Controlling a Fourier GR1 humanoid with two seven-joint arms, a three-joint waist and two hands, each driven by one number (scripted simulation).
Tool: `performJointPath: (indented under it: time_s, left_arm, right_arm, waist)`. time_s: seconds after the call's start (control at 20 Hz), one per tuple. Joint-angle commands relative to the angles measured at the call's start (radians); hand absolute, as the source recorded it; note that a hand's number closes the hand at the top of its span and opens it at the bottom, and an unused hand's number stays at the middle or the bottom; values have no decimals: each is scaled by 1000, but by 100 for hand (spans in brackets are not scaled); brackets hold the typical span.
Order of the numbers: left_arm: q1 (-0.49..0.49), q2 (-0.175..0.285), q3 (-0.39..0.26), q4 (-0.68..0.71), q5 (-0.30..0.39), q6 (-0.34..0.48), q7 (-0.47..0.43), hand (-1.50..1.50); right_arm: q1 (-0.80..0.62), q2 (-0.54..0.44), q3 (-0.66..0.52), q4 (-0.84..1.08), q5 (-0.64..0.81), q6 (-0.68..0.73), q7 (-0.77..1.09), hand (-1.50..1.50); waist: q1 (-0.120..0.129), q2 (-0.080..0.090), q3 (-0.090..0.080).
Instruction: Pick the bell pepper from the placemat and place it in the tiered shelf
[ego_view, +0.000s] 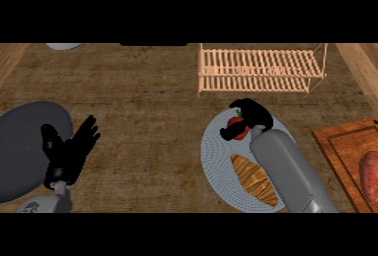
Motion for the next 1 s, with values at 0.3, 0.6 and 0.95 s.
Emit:
performJointPath:
  time_s: [0.3,0.6,0.95]
  left_arm:
    - [29,16,21,-37,17,-12,67,0]
    - [31,-14,19,19,-12,11,2,0]
    - [68,9,38,-12,12,-22,10,0]
  right_arm:
    - [83,50,169,-213,57,20,-184,150]
    - [70,87,239,-589,91,-30,-19,150]
    - [0,50,181,-977,193,45,258,150]
  waist:
    - [-7,10,7]
    - [-23,5,5]
    - [-24,2,6]
